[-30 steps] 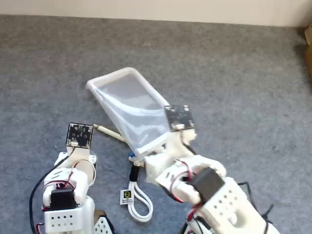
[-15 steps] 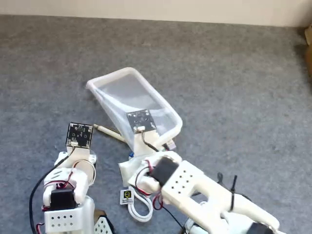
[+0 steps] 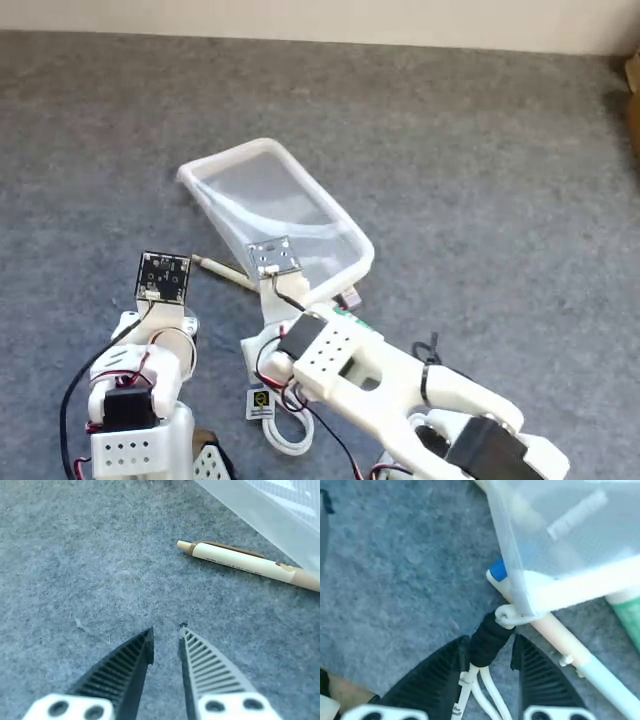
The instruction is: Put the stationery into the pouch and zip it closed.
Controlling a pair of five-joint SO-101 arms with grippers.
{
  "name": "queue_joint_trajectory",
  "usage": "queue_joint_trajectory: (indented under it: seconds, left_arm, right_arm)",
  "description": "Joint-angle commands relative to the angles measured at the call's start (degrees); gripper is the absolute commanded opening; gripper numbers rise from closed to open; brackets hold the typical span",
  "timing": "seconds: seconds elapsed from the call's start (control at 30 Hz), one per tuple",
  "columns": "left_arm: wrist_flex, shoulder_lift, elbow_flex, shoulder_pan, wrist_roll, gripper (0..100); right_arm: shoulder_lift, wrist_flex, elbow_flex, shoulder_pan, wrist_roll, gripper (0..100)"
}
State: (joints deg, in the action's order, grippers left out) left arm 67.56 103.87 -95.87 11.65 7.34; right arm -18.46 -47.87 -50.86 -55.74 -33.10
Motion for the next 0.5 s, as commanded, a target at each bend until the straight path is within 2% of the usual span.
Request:
queue_joint_trajectory:
  seconds: [0.0,0.37,0.47]
  left_arm:
    - [-0.6,0.7,-1.3,0.7,-0.5,10]
    - [-0.6,0.7,-1.3,0.7,-0.5,10]
    - [-0.6,0.7,-1.3,0.7,-0.5,10]
  right_arm:
    - [0.7,1.8,3.6,-0.3,-0.6,13.2]
    - [3.1,2.1,3.6,0.0,-0.5,12.5]
    - [2.2,1.9,3.6,1.7,-0.2,5.2]
